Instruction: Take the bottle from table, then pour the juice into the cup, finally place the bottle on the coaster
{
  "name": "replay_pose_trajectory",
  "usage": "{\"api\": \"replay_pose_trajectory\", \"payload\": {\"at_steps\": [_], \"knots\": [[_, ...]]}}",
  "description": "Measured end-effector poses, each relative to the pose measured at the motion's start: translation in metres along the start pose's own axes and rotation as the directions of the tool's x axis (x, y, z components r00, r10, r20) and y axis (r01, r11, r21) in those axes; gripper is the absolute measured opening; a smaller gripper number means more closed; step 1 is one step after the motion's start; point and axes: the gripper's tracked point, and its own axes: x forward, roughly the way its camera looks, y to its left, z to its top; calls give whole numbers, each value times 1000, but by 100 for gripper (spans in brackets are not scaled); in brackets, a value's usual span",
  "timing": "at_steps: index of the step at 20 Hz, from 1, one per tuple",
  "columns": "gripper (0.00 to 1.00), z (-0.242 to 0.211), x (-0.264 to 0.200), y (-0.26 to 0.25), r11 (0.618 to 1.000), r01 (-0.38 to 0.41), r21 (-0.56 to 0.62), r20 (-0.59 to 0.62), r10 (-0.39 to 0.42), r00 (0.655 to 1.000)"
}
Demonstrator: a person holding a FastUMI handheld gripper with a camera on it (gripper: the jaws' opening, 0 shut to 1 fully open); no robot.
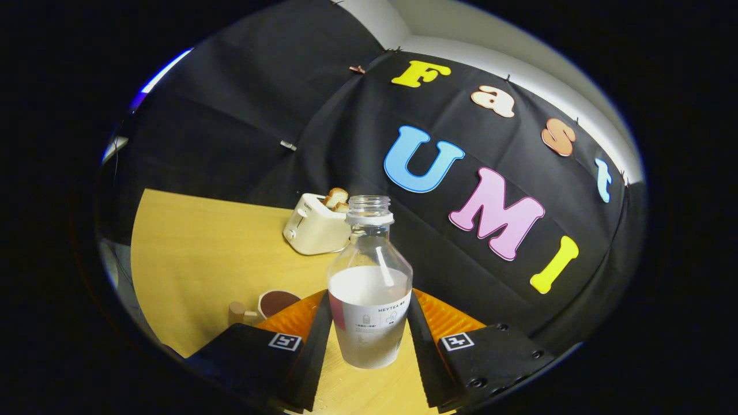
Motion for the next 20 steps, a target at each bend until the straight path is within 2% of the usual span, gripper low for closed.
{"api": "replay_pose_trajectory", "payload": {"at_steps": [2,6,10,14,20], "knots": [[72,2,1,-2,997,-34,63,27,33,999],[72,-6,9,-19,985,-27,168,55,18,998],[73,-27,39,-52,975,57,213,65,-72,995],[73,-53,84,-61,959,84,272,58,-103,993],[73,-97,124,-77,913,176,368,27,-200,979]]}}
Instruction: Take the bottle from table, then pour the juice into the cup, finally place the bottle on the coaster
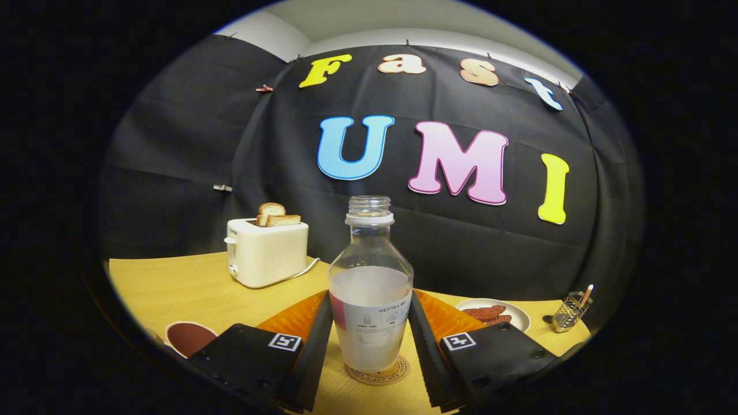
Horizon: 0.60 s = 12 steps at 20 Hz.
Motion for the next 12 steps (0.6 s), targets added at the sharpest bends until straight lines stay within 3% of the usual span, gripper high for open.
{"api": "replay_pose_trajectory", "payload": {"at_steps": [12], "knots": [[74,-49,20,-14,999,21,25,-42,-19,999]]}}
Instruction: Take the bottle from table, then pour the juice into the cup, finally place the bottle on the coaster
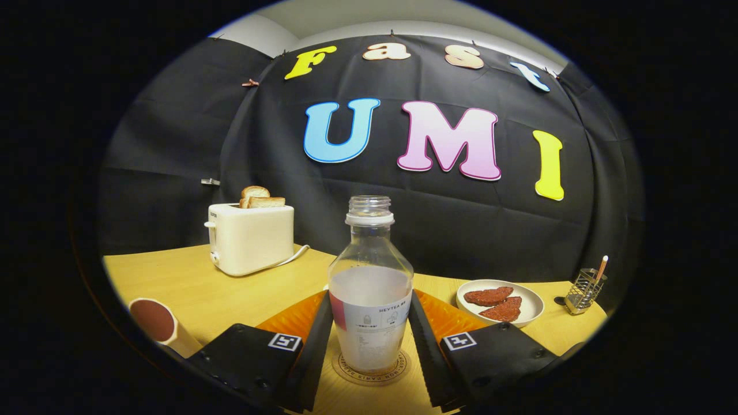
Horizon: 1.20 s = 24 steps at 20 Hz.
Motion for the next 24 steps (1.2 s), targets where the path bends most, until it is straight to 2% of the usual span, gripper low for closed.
{"api": "replay_pose_trajectory", "payload": {"at_steps": [14,18,24], "knots": [[78,-6,3,7,1000,-26,5,-5,26,1000],[100,-7,-2,11,999,-43,12,-20,43,999],[98,-5,-21,-6,999,-32,-2,-20,32,999]]}}
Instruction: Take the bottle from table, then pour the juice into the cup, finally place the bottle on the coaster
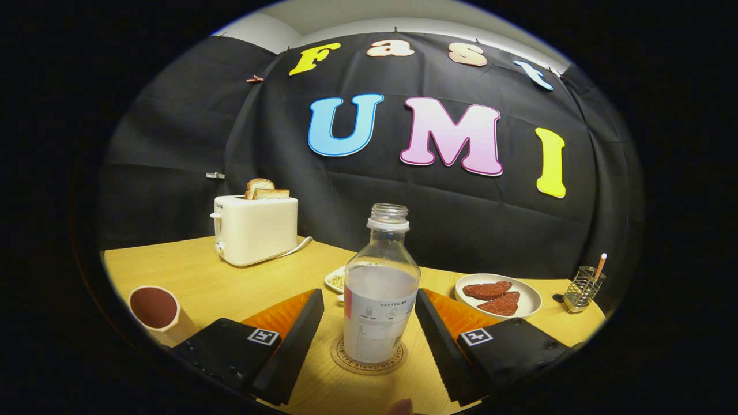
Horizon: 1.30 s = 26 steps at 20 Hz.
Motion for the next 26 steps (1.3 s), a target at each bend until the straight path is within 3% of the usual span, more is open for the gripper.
{"api": "replay_pose_trajectory", "payload": {"at_steps": [8,17,26], "knots": [[98,7,-30,-27,1000,17,-24,-16,-18,1000],[97,71,-117,-69,998,29,-49,21,-28,999],[97,154,-188,-120,991,124,-53,74,-120,990]]}}
